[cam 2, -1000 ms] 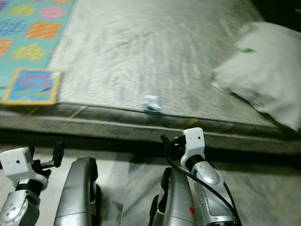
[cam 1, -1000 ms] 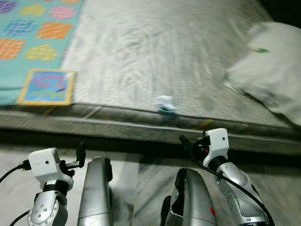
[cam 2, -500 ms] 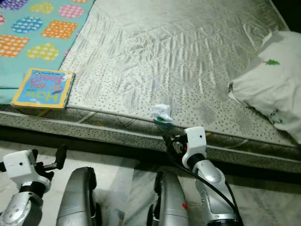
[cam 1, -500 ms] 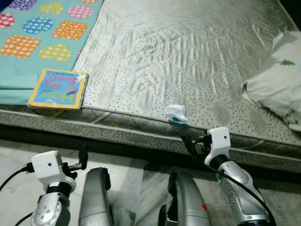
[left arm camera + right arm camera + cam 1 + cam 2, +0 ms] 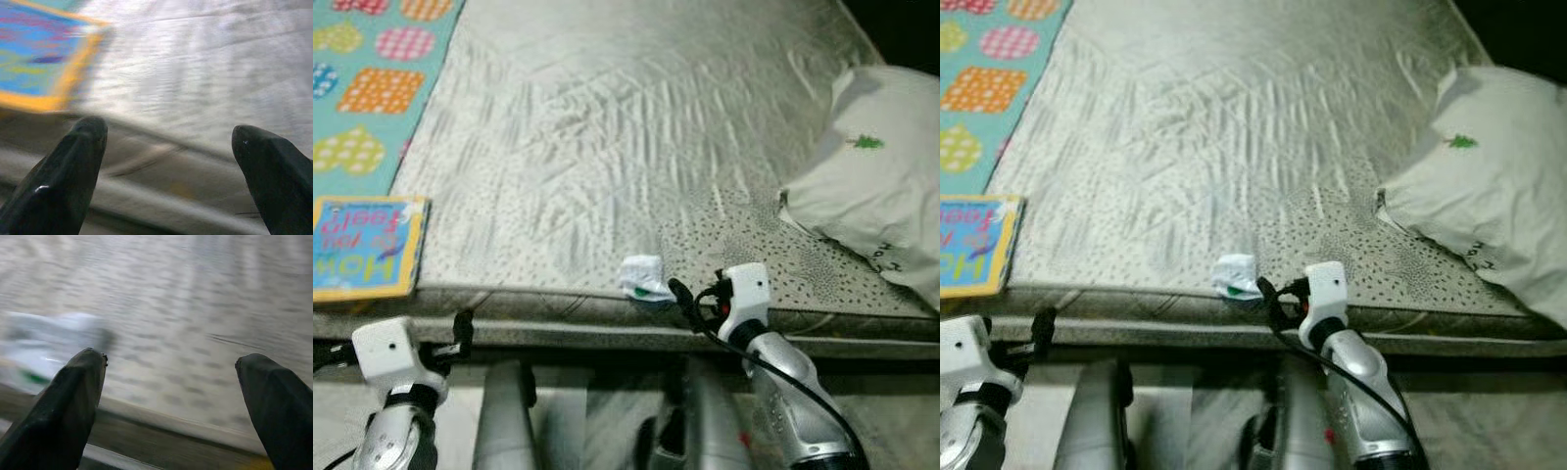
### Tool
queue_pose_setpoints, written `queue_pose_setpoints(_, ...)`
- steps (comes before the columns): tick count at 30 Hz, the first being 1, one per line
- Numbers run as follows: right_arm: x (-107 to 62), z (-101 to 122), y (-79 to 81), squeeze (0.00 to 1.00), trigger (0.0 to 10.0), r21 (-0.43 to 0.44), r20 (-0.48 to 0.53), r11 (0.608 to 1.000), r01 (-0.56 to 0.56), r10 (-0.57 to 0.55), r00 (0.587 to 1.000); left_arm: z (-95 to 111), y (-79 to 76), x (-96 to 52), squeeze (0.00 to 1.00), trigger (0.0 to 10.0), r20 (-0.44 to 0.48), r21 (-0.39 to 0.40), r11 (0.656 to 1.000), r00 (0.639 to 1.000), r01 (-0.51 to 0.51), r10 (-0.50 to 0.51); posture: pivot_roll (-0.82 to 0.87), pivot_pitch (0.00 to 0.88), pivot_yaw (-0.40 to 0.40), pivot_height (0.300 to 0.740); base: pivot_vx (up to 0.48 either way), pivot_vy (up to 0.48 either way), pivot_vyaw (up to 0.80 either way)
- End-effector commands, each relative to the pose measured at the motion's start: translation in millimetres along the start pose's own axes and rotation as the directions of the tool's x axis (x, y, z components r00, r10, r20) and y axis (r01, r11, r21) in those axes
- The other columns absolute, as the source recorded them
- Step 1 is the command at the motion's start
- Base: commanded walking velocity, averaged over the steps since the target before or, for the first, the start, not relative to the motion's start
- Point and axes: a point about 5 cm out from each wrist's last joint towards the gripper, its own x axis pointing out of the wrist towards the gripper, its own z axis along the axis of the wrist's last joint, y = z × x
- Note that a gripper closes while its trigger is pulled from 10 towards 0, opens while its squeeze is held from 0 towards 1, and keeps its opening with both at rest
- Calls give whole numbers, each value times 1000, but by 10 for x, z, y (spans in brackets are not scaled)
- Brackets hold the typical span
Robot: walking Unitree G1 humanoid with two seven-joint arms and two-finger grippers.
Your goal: Clean up the room
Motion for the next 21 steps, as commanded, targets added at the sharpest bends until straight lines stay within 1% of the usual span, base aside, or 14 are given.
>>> queue_pose_setpoints(1,-25,-32,-13,0,10000,13,-6,1000,9,-9,1000,-82,78,-68,0,10000,-43,9,1000,999,-24,24,79,257,-114,544,0,0,0)
queue_pose_setpoints(15,-21,-42,-16,0,10000,20,-16,1000,7,-6,1000,-103,82,-62,0,10000,-60,6,1000,998,-26,26,78,260,-116,544,0,0,0)
queue_pose_setpoints(17,-18,-66,-10,0,10000,24,-46,1000,-8,9,999,-102,97,-75,0,10000,-70,30,998,996,-46,48,75,260,-117,544,0,0,0)
queue_pose_setpoints(18,-10,-70,0,0,10000,22,-64,999,-24,26,998,-82,96,-87,0,10000,-66,41,998,997,-43,45,75,261,-116,544,0,0,0)
queue_pose_setpoints(20,6,-51,42,0,10000,50,-86,996,-70,74,994,-35,77,-119,0,10000,-50,67,998,999,-16,19,77,263,-117,544,0,0,0)
queue_pose_setpoints(21,26,-31,126,0,10000,73,-117,989,-129,137,984,-8,60,-164,0,10000,-42,86,996,999,13,-9,80,265,-118,544,0,0,0)
